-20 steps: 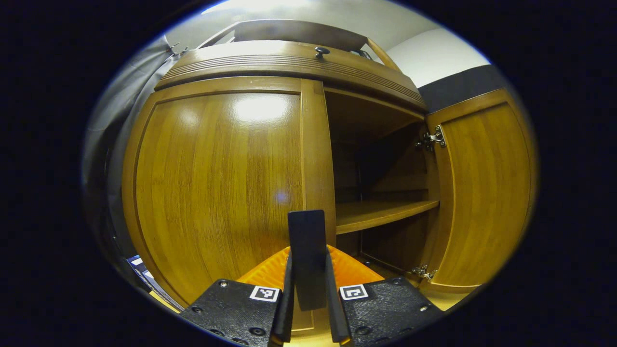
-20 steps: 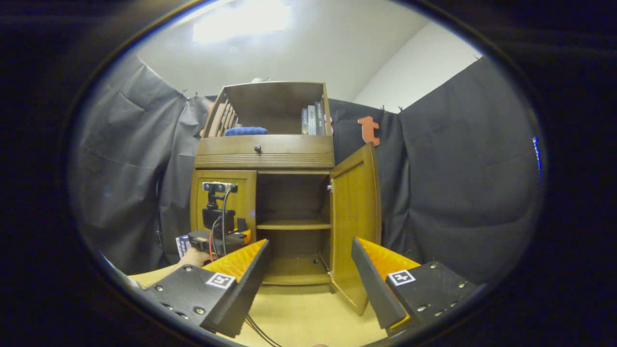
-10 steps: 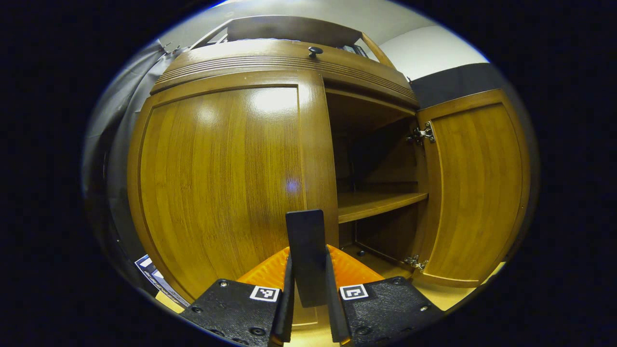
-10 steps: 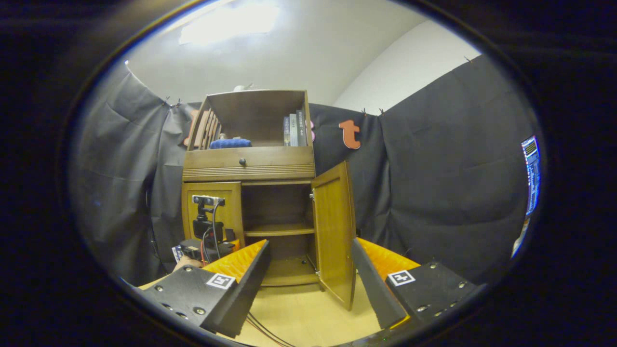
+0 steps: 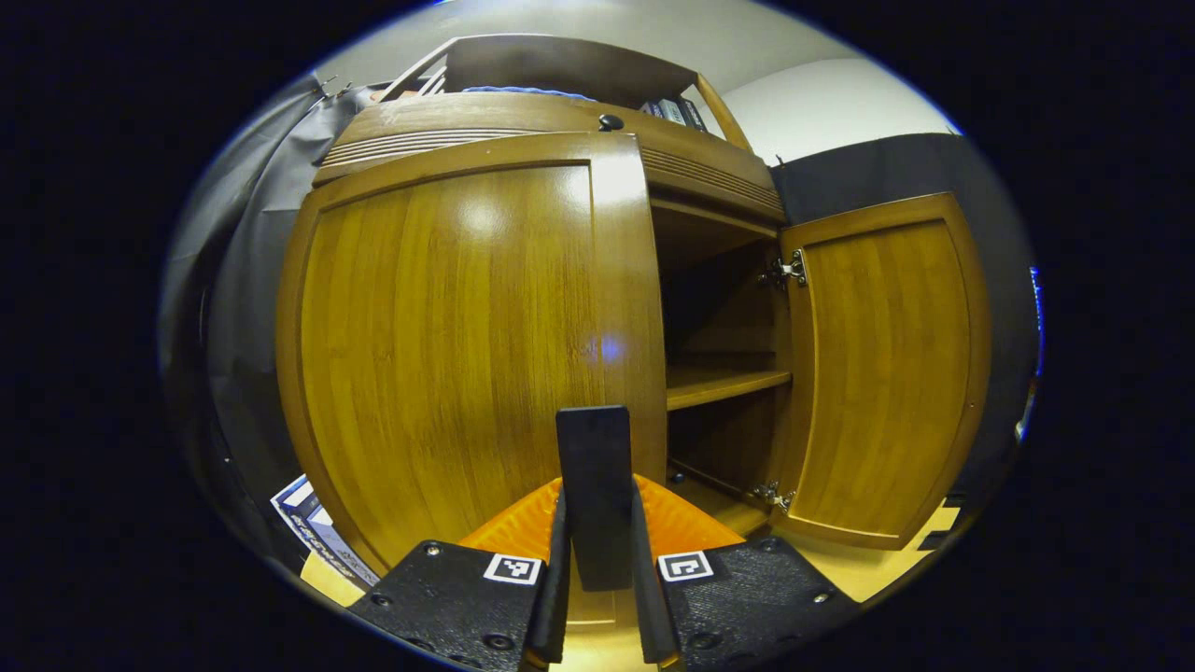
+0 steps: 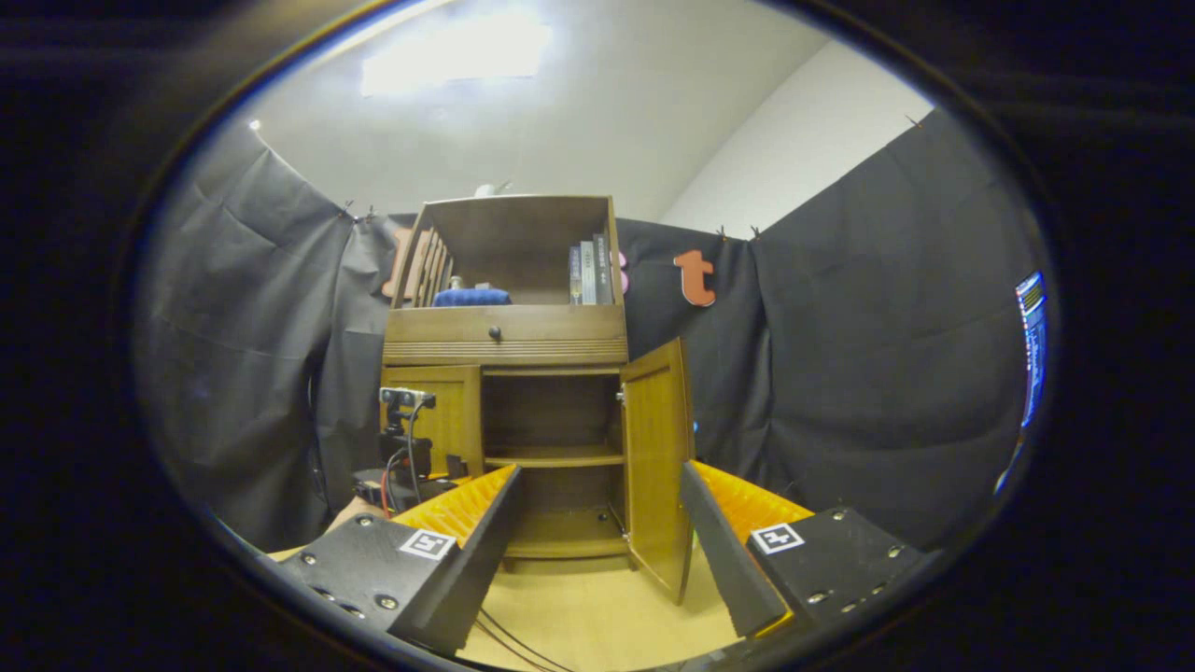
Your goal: Open the right door of the double-door shoe cabinet with the right hand, and open the left door with the left hand.
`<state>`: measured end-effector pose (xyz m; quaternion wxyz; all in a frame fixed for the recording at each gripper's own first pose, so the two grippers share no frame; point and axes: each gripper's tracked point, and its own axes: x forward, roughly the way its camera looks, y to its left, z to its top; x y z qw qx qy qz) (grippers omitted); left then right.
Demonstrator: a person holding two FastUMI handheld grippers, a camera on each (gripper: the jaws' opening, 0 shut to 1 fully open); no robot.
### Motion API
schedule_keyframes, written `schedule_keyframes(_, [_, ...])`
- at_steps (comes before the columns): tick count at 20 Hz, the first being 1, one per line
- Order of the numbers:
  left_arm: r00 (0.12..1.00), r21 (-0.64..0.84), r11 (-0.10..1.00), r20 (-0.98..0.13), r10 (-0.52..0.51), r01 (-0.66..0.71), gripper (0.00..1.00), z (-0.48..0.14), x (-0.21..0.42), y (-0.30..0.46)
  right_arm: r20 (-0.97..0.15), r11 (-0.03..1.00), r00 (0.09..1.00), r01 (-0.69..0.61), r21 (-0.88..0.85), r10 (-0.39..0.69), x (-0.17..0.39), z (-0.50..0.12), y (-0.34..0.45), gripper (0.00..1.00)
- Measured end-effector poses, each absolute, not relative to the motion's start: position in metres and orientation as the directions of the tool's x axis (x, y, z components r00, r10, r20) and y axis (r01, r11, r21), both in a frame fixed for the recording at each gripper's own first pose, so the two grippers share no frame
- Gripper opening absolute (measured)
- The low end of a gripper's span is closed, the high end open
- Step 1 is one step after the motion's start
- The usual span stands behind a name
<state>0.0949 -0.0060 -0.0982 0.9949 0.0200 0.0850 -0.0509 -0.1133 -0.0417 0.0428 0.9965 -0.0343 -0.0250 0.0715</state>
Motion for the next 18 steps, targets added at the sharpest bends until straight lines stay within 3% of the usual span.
schedule_keyframes(6, [0.979,0.039,0.993,-0.175,-0.103,0.111,0.33,-0.093,0.057,0.001,0.018,0.983,0.987,-0.16,-0.086,0.162,-0.116,0.028,-0.035,0.95])
schedule_keyframes(8, [0.979,0.055,0.991,-0.173,-0.108,0.12,0.3,-0.09,0.046,0.005,0.022,0.981,0.983,-0.179,-0.072,0.181,-0.113,0.026,-0.026,1.0])
schedule_keyframes(13, [0.981,0.057,0.991,-0.161,-0.111,0.122,0.34,-0.083,0.018,0.016,0.004,0.978,0.98,-0.198,-0.069,0.198,-0.105,0.015,-0.017,0.96])
schedule_keyframes(15, [0.982,0.061,0.991,-0.158,-0.106,0.117,0.32,-0.081,0.008,0.022,0.004,0.977,0.979,-0.203,-0.065,0.204,-0.107,0.013,-0.015,0.99])
schedule_keyframes(18, [0.982,0.073,0.99,-0.156,-0.105,0.118,0.33,-0.078,-0.004,0.028,-0.002,0.977,0.979,-0.203,-0.061,0.204,-0.105,0.012,-0.017,0.95])
